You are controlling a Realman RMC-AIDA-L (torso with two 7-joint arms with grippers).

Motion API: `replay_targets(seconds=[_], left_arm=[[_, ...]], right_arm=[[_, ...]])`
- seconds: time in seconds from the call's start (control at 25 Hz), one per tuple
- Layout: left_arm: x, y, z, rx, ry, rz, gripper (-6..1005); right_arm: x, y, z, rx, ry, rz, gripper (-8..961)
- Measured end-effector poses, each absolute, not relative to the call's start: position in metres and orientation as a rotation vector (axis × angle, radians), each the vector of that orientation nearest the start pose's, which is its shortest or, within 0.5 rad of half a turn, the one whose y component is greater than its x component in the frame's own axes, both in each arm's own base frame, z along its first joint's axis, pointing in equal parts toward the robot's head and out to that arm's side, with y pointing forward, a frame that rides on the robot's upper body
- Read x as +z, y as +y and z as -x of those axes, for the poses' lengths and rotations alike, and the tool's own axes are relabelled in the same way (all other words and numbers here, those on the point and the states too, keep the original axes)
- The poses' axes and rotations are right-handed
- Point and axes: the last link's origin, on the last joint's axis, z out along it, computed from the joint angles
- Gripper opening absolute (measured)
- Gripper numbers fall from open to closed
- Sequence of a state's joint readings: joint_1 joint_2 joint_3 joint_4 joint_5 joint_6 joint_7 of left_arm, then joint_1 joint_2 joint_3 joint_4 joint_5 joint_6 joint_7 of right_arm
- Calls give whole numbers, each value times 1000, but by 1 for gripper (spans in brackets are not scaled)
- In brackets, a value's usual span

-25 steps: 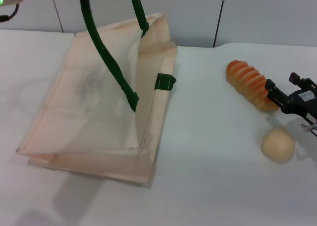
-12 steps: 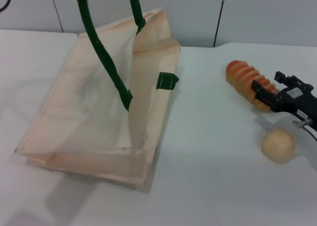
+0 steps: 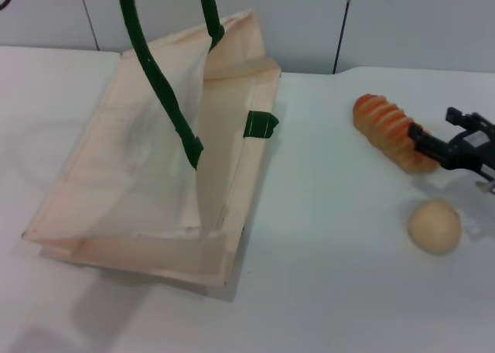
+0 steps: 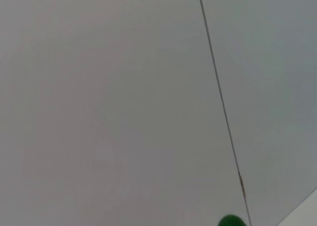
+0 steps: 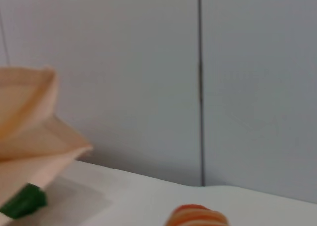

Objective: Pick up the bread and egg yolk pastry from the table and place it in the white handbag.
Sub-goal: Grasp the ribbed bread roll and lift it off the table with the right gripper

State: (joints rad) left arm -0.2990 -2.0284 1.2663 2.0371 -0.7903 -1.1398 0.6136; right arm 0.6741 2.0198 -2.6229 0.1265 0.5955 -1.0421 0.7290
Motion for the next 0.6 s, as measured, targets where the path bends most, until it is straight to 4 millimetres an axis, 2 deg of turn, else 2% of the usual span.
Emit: replay_targets(seconds=[0.2, 0.6], left_arm=[[141, 342, 95, -325, -363, 2133, 108], [141, 342, 95, -318, -355, 2135, 108]], right_arm=[[-11, 383, -323, 517, 717, 2125, 838], [-18, 389, -311, 509, 728, 2197, 866]])
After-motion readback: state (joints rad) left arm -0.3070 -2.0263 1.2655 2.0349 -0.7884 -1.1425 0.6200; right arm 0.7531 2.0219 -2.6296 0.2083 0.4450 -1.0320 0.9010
